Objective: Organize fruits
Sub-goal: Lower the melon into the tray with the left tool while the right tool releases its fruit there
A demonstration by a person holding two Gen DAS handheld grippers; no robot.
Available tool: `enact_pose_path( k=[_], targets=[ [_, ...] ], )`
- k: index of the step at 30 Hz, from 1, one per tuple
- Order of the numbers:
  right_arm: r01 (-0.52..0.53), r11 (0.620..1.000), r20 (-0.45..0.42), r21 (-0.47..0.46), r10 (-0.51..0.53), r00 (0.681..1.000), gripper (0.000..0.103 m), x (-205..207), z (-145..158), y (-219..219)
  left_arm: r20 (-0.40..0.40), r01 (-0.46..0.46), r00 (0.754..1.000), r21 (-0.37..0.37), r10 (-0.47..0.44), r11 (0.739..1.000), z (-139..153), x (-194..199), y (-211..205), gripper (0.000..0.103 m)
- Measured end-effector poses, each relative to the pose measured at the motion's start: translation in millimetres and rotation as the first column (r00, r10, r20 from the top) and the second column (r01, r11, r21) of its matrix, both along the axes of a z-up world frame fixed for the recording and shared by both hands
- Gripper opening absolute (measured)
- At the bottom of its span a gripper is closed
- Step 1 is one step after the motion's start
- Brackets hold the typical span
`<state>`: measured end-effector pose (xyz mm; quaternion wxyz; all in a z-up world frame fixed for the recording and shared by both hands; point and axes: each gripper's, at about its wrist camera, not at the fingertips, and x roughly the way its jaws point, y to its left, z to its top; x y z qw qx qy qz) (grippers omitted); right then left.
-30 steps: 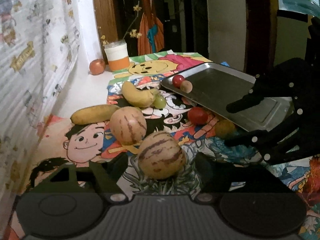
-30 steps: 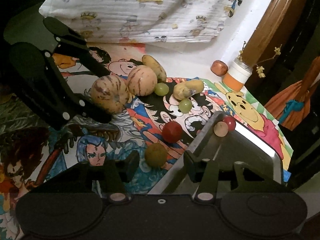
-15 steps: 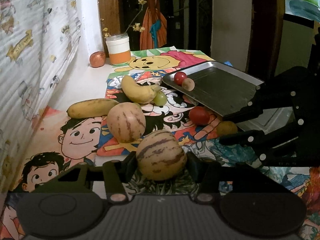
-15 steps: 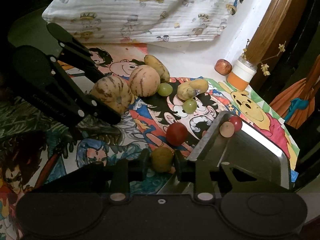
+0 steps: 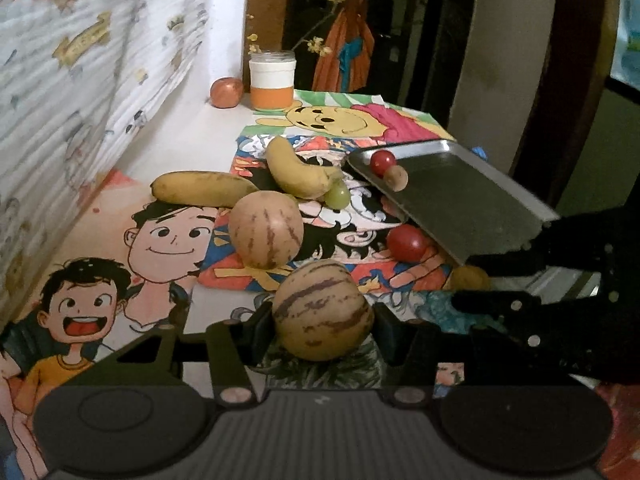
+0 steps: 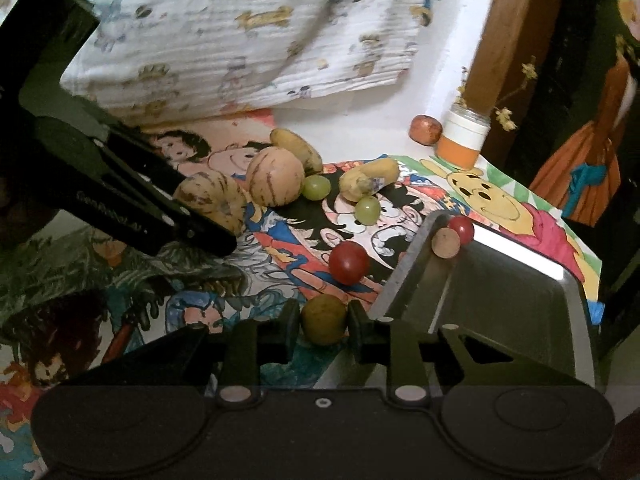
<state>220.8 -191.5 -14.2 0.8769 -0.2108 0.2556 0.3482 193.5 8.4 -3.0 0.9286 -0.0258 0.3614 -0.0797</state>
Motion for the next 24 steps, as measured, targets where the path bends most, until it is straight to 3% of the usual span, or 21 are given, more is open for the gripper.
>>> enact_pose_path(
  k=[12, 19, 24],
  targets=[
    [0.112, 0.989, -0.007, 0.098, -0.112, 0.994, 0.028, 23, 28, -46, 0.035, -0.018, 0.999, -0.035, 0.019, 0.999, 26, 23, -22, 0.056],
    [0.200, 0.974, 0.006, 0.105, -0.201, 0.979, 0.028, 83, 50, -80, 0.086, 0.054, 0.995, -0.070, -0.047, 0.996, 40, 64, -58, 0.056],
    [0.257, 0.962, -0.020, 0.094, -0.256, 0.966, 0.028, 132, 40, -101, 0.084, 0.097, 0.992, -0.060, -0.092, 0.993, 31, 98, -89, 0.056]
  ],
)
